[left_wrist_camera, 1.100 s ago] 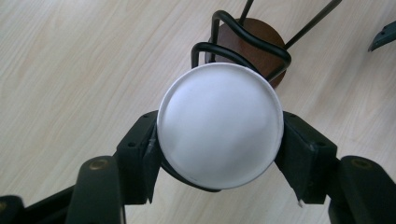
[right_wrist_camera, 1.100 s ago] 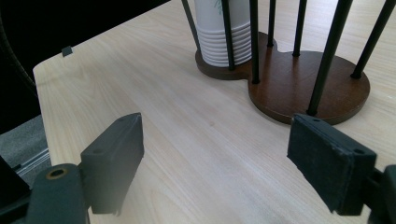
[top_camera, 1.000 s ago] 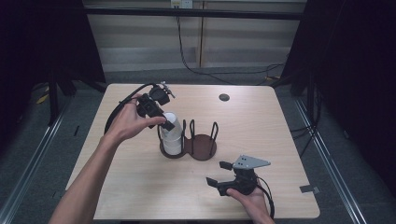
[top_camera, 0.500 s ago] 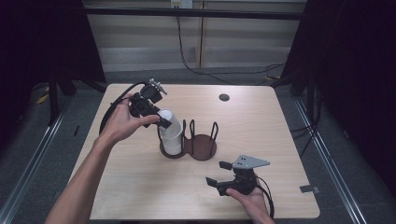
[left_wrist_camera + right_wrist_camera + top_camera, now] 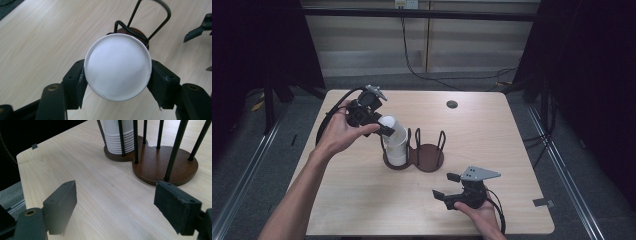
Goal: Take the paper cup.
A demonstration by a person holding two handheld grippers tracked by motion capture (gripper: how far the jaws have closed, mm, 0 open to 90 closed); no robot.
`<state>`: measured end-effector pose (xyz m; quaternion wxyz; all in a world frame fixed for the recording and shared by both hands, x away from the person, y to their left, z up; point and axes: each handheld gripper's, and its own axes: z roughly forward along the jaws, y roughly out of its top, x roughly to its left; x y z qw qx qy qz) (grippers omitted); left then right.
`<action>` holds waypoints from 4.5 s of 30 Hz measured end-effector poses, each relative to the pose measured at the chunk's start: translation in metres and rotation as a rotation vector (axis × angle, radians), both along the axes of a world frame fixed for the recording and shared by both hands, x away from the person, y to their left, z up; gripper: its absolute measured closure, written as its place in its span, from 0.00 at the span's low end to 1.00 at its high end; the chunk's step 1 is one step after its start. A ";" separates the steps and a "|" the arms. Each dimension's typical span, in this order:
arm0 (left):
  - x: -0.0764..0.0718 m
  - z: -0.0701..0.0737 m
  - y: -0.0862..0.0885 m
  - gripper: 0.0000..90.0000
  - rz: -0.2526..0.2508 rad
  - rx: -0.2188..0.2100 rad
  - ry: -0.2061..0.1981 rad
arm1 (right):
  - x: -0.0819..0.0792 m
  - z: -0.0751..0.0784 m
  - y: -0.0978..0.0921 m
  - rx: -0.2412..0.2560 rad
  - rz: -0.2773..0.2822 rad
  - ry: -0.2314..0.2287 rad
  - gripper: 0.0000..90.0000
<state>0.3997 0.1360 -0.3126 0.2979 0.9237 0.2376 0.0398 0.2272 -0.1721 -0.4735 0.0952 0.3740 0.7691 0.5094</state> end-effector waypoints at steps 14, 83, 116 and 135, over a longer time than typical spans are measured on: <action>-0.011 0.001 0.015 0.41 -0.016 -0.109 -0.075 | 0.000 0.000 0.001 -0.002 0.000 -0.001 0.20; -0.090 -0.086 0.030 0.41 -0.198 -0.230 -0.029 | 0.013 0.034 0.031 0.043 0.146 -0.070 0.15; -0.103 -0.086 0.010 0.41 -0.330 -0.272 0.052 | 0.022 0.021 0.067 0.004 0.323 -0.074 0.20; -0.103 -0.089 0.008 0.41 -0.347 -0.302 0.100 | 0.019 0.014 0.077 -0.046 0.378 -0.090 0.29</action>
